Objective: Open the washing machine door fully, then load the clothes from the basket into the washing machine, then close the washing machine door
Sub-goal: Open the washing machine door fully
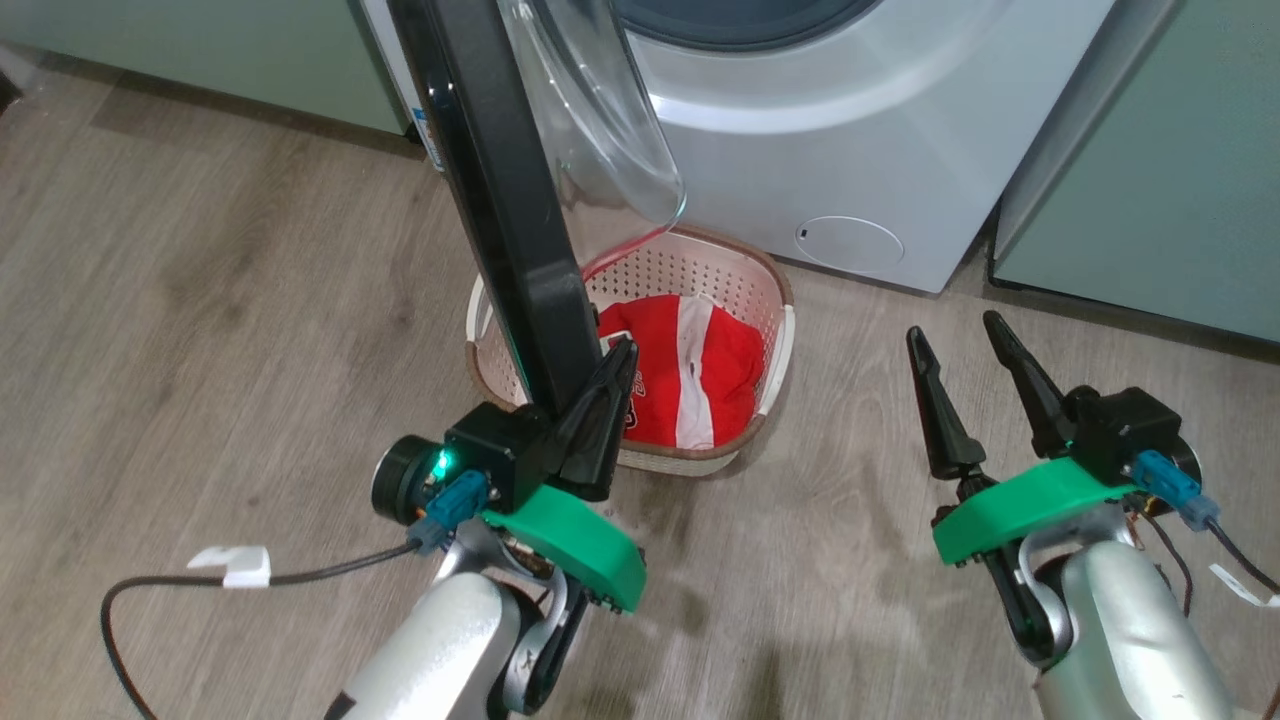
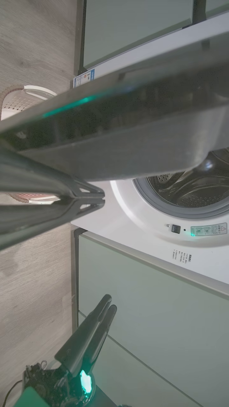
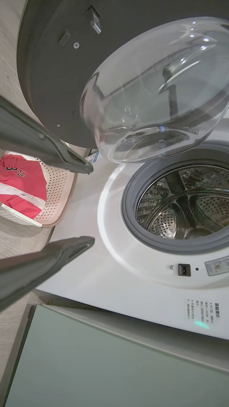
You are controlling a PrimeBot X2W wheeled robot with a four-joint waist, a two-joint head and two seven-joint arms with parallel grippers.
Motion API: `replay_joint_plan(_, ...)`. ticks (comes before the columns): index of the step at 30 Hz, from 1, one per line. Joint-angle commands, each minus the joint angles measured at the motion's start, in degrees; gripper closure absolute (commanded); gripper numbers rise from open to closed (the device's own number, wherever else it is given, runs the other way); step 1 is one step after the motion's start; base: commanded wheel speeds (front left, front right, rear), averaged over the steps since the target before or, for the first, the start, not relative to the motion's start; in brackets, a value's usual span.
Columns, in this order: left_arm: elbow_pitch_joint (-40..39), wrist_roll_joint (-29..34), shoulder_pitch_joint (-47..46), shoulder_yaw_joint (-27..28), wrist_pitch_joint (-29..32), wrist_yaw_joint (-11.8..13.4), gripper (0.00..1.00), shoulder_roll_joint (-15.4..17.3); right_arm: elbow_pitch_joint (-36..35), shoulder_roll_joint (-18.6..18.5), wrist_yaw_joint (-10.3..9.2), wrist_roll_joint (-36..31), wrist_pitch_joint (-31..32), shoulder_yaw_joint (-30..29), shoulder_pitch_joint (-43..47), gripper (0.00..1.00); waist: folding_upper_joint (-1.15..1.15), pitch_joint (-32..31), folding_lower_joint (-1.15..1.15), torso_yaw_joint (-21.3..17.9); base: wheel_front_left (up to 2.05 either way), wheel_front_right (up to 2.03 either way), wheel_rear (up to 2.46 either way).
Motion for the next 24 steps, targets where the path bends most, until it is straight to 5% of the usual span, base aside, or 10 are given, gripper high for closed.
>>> replay_joint_plan(1,-1.68,-0.53,-1.75,2.49,-0.56,0.52,1.00,0.83,-1.72,0.63,0.00,0.25,-0.05,1.02,-2.34,0.00,0.00,-0.05,0.00,0.24,0.00,0.00,0.00)
replay_joint_plan(24,-3.32,-3.51,5.05,7.46,-3.38,5.96,1.00,1.39,-2.26,0.38,0.00,0.24,0.73,0.18,-2.45,0.00,0.00,-0.34,0.00,5.78,0.00,0.00,0.00)
